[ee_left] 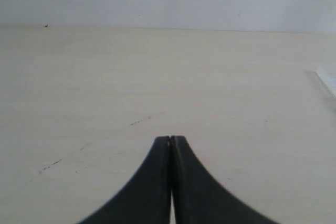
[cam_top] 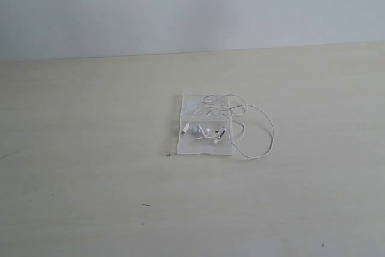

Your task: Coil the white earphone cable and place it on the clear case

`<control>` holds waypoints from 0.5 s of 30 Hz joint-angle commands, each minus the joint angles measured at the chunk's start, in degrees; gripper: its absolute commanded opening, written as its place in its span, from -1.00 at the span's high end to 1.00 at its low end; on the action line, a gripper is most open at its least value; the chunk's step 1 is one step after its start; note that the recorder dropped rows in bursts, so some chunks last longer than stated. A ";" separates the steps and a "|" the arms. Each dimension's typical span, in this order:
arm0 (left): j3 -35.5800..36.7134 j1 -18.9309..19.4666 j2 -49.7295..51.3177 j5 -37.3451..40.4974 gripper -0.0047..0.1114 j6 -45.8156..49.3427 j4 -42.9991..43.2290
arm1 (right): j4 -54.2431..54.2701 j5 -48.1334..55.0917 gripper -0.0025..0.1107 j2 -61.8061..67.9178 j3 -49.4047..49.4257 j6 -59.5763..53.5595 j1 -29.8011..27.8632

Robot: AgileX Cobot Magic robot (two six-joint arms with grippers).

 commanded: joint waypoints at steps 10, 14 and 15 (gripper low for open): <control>0.20 -0.38 -0.35 -0.21 0.92 -0.02 -0.24 | 0.05 -0.22 0.96 -0.35 0.25 -0.30 -0.36; 0.20 -0.38 -0.35 -0.21 0.92 -0.02 -0.24 | 0.20 -0.22 0.96 -0.35 0.25 -0.63 -0.36; 0.20 -0.38 -0.35 -0.21 0.92 -0.02 -0.24 | 0.20 -0.22 0.96 -0.35 0.25 -0.63 -0.36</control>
